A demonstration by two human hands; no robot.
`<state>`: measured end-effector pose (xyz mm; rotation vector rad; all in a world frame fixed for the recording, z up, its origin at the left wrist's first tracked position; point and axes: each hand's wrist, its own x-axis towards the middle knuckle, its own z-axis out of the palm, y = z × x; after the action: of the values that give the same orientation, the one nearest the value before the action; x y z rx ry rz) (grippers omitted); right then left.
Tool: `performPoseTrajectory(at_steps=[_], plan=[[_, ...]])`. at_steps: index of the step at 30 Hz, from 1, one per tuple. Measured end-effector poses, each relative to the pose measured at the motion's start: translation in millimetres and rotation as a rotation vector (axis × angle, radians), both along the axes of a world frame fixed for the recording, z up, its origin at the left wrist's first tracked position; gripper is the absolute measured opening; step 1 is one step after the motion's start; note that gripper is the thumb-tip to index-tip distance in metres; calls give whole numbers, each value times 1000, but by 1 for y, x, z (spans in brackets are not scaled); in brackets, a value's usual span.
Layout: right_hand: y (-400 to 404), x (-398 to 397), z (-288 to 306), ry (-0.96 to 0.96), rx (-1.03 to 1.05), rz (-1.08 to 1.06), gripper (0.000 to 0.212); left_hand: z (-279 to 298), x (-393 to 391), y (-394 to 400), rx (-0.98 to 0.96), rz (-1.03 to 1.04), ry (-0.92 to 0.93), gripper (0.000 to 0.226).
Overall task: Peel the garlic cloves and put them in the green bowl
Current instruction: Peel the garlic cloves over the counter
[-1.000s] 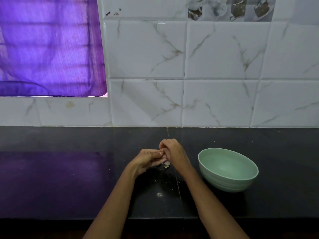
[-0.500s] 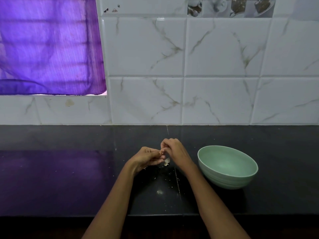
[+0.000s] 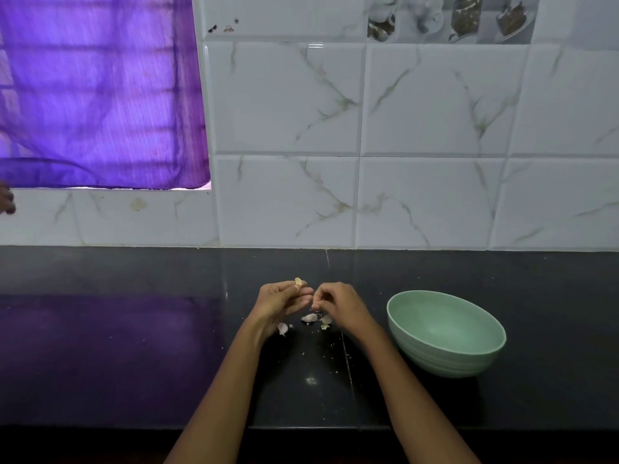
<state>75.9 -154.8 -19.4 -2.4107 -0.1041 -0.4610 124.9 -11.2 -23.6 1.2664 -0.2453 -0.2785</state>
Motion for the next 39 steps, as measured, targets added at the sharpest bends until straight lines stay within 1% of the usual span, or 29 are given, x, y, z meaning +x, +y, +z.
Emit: performPoseTrajectory(at_steps=[3, 4, 6, 7, 9, 11, 13, 15, 17, 21, 28, 31, 34, 36, 39], plan=[[-2, 0, 1, -118, 11, -117, 45, -1, 0, -2, 53, 15, -49, 18], [-1, -1, 3, -137, 15, -147, 45, -1, -1, -3, 63, 26, -63, 18], [1, -2, 3, -169, 0, -218, 26, 0, -3, -5, 86, 41, -91, 17], [1, -4, 5, -180, -24, -272, 19, 0, -4, -6, 103, 40, -102, 16], [1, -5, 6, -198, -35, -372, 23, -1, -5, -8, 143, 37, -124, 15], [0, -3, 7, -222, 83, -323, 14, -2, -5, -11, 172, 53, -148, 16], [2, -1, 6, -225, 175, -205, 20, -4, -4, -12, 204, 79, -197, 18], [8, -1, 2, -198, 145, -175, 17, -6, -4, -13, 250, 88, -277, 20], [10, 2, -3, -197, 116, -193, 16, -8, -4, -13, 276, 68, -328, 23], [6, 7, -6, -191, 280, -148, 12, -7, -4, -12, 263, 18, -342, 30], [5, 5, -3, -178, 381, -84, 9, -9, -3, -10, 272, 104, -438, 22], [3, 4, -1, -175, 385, -43, 15, -9, -4, -10, 284, 106, -494, 21], [3, 2, 2, -185, 371, -2, 23, -8, -3, -10, 297, 119, -509, 22], [3, 1, 3, -182, 381, -14, 19, -8, -3, -11, 323, 126, -515, 22], [4, 1, 2, -202, 432, -47, 13, -8, -4, -11, 307, 134, -507, 20]])
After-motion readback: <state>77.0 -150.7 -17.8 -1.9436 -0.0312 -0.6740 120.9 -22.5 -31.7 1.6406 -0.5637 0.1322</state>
